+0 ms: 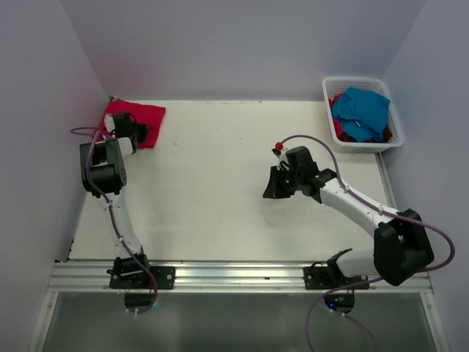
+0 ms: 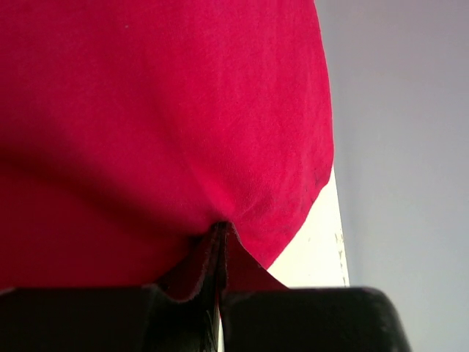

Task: Fold and stack the t-shirts
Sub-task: Put the neatly folded tshirt into the corner of the board with the left arm

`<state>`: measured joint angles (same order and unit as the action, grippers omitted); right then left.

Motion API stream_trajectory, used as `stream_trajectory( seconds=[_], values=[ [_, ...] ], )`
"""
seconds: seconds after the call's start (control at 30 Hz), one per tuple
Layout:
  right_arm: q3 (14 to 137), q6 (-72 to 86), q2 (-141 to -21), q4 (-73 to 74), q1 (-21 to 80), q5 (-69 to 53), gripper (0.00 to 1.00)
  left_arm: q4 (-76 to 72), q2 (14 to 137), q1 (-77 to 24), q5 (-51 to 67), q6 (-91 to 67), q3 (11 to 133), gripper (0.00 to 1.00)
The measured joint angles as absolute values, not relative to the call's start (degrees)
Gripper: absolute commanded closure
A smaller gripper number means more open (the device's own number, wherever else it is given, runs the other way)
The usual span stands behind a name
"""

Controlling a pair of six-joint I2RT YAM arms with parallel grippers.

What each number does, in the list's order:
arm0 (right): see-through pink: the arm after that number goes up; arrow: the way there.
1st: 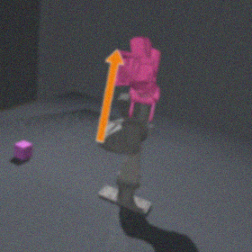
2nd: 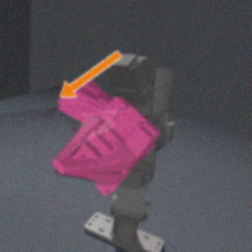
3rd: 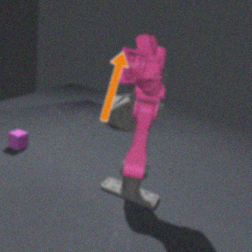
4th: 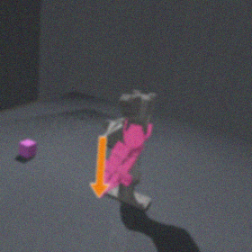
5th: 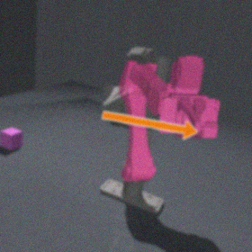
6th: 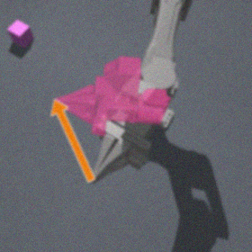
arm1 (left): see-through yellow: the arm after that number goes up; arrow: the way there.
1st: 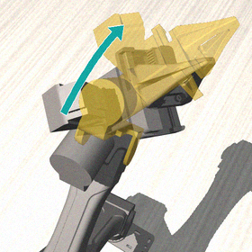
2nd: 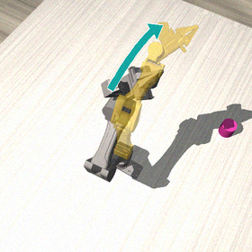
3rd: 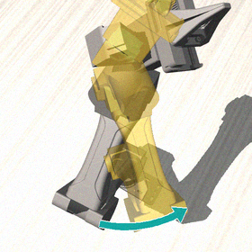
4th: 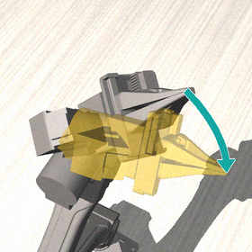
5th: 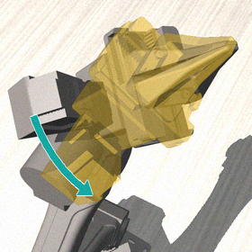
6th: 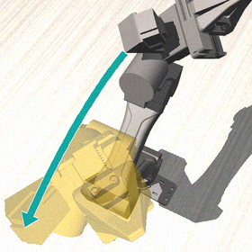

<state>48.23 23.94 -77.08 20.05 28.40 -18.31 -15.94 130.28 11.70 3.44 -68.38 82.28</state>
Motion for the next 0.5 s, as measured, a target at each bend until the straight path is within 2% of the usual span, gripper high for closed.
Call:
stream_trajectory(
  seconds=[0.5],
  values=[
    [48.21, 23.94, -77.08, 20.21, 28.40, -17.47, 1.00, -26.30, 130.45, 16.62, 6.74, -68.40, 81.52, 1.00]
  ],
)
